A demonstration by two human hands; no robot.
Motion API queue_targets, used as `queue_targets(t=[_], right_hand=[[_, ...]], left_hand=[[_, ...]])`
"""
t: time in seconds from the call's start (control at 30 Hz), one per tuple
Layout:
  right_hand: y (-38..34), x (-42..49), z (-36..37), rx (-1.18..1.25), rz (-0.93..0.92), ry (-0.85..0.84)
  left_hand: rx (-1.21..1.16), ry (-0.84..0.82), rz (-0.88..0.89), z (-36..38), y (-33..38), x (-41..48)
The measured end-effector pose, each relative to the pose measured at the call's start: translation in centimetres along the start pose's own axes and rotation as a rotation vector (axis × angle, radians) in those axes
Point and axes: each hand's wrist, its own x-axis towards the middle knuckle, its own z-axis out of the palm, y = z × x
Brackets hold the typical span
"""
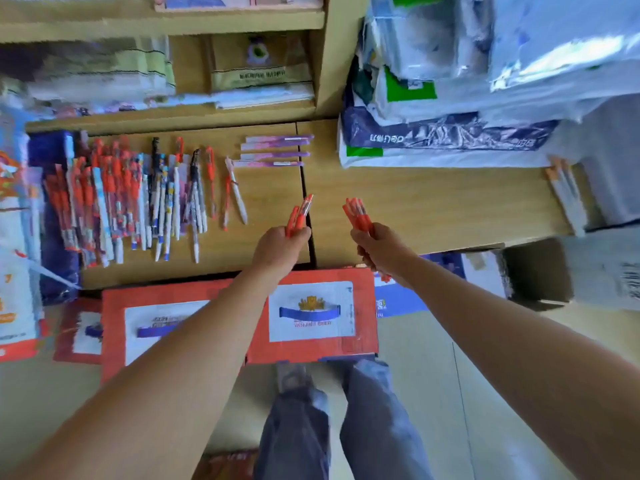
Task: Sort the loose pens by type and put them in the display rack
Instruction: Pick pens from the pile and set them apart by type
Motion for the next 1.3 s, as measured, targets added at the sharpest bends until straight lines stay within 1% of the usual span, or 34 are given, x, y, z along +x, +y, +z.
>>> queue_targets(t=[0.17, 0.33, 0.43, 0.6, 0.67, 0.73, 0.8, 0.9, 1.07, 1.2, 1.3], right_hand=[[4.5, -0.7, -6.8, -0.019, 0.044, 0.101], [7.5, 0.6, -15.1, -0.084, 0.047, 0.186], [8.5, 2.0, -20.4, -0.182, 0.013, 0.218], [10.0, 5.2, -28.2, -0.335, 0.019, 0.241], [10.3, 6.5, -30.5, -0.378, 0.031, 0.203], [10.7, 7.6, -31.9, -0.413, 0.031, 0.138], [11.3, 8.6, -32.3, -0.436, 0.001, 0.11], [12.1, 10.2, -32.1, -0.415, -0.049, 0.145], [12.7, 11.7, -31.6, -0.461, -0.132, 0.231], [13.1, 11.7, -31.5, -0.49, -0.161, 0.241], [12.8, 11.4, -31.3, -0.453, -0.167, 0.253]], left_hand=[[0.136, -0.088, 0.042, 7.1, 2.7, -0.3], [0.117, -0.106, 0.035, 15.2, 6.5, 0.7], [0.208, -0.055, 0.017, 20.4, 9.1, 1.8], [0.519, 0.036, -0.131, 28.4, 12.9, 3.6], [0.523, 0.039, -0.146, 30.9, 13.8, 4.7], [0.441, 0.026, -0.138, 33.0, 14.4, 5.8], [0.387, 0.024, -0.1, 34.5, 14.5, 6.9], [0.455, 0.037, -0.022, 35.6, 14.9, 7.9], [0.514, 0.189, 0.056, 36.5, 16.1, 8.6], [0.434, 0.225, 0.09, 36.7, 16.0, 9.0], [0.419, 0.258, 0.152, 36.4, 15.4, 8.9]])
